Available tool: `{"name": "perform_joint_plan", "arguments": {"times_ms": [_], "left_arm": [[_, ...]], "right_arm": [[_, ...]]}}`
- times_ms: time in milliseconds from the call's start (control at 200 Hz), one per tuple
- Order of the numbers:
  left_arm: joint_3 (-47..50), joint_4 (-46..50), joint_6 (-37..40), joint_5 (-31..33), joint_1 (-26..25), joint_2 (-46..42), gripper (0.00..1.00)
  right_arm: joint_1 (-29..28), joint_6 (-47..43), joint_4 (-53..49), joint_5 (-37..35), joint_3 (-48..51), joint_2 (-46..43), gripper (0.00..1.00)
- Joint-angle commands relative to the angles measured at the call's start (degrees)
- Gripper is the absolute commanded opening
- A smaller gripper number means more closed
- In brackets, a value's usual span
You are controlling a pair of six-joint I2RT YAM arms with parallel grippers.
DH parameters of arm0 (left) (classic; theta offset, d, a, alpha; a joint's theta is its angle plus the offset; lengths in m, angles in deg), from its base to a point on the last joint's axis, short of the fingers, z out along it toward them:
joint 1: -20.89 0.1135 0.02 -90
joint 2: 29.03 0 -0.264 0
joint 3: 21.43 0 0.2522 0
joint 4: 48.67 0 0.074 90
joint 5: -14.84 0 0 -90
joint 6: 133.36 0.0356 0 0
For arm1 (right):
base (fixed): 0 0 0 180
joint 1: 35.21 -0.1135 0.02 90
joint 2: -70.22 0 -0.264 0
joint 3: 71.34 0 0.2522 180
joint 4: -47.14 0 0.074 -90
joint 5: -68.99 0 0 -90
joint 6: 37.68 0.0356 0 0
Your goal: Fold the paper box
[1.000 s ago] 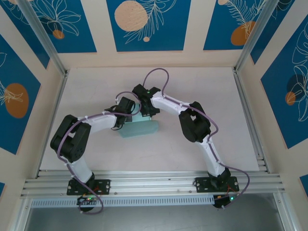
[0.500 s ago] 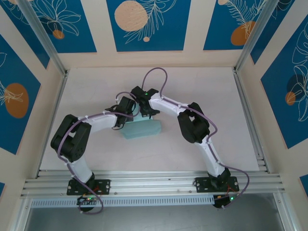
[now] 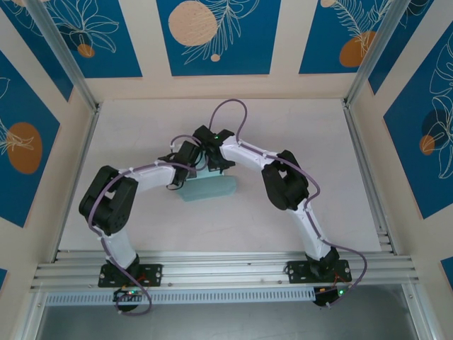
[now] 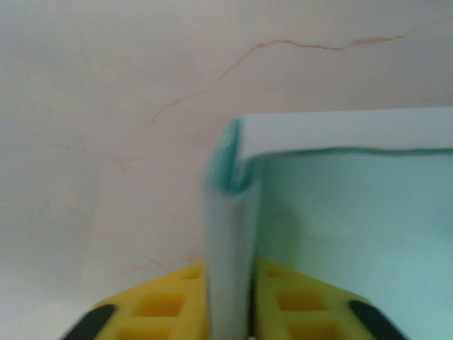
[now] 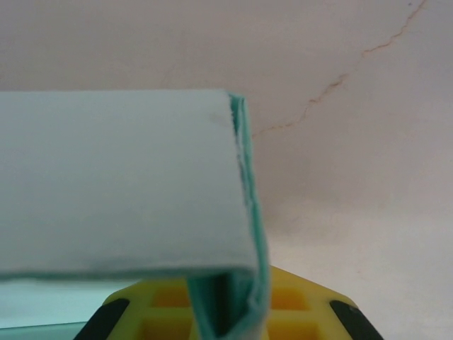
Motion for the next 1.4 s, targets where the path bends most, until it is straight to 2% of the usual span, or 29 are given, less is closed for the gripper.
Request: {"name": "perform_joint_plan", "arguments": {"times_ms": [0,60,140,315,540,595,675,770,845,970,1100,1175,1245,1320,1395], "left_arm": [[5.3,2.2,-0.2,0.9,2.7,-3.2,0.33],[6.3,-0.7,-0.1,-3.1,2.6,-4.6,0.36],[6.3,-1.5,-0.1,-5.5,2.5,-5.6,0.37],[6.2,0.3,0.2,-5.5,2.1,-5.7,0.35],[8.6,0.4,-3.2,-5.6,0.2,-5.0,0.37],[8.5,0.6,-3.5,-5.3,-0.1,-4.3,0.33],[7.3,2.4,-3.5,-3.7,-0.1,-2.7,0.21],[5.5,6.6,-3.9,1.3,0.0,-1.6,0.05],[4.4,9.8,-4.5,5.4,-0.1,-1.5,0.0],[4.3,12.1,-6.4,9.1,0.1,-2.4,0.0],[4.0,13.1,-7.4,10.6,0.2,-2.5,0.0],[3.5,13.2,-7.7,10.9,0.2,-2.1,0.0],[3.1,12.6,-7.8,10.6,0.2,-2.0,0.0],[2.9,11.0,-7.2,8.5,0.2,-2.1,0.0],[3.5,7.6,-6.0,4.7,0.2,-3.5,0.12]], "right_arm": [[0.7,-1.0,-12.0,-6.8,3.2,3.9,0.06],[0.7,-0.9,-11.7,-6.2,3.2,3.8,0.05],[0.6,-0.5,-11.6,-5.6,3.1,3.8,0.06],[0.6,-0.2,-11.6,-4.8,3.1,3.4,0.06],[0.6,-0.5,-11.4,-4.2,1.9,3.5,0.06],[0.6,-0.6,-11.3,-3.8,1.8,3.4,0.06],[0.6,-0.6,-11.4,-3.6,1.8,3.2,0.06],[0.4,-0.2,-12.2,-4.2,2.1,2.7,0.06],[0.3,0.2,-13.0,-5.4,2.7,2.2,0.06],[0.3,2.0,-17.2,-9.9,2.6,2.2,0.06],[0.6,7.6,-28.3,-20.0,-0.6,5.2,0.03],[0.8,10.3,-33.7,-23.4,-3.0,7.7,0.02],[0.9,10.6,-34.5,-23.5,-3.6,9.0,0.01],[0.5,7.7,-30.2,-20.3,-2.2,8.3,0.01],[0.1,4.1,-24.5,-16.3,-0.2,6.6,0.01]]}}
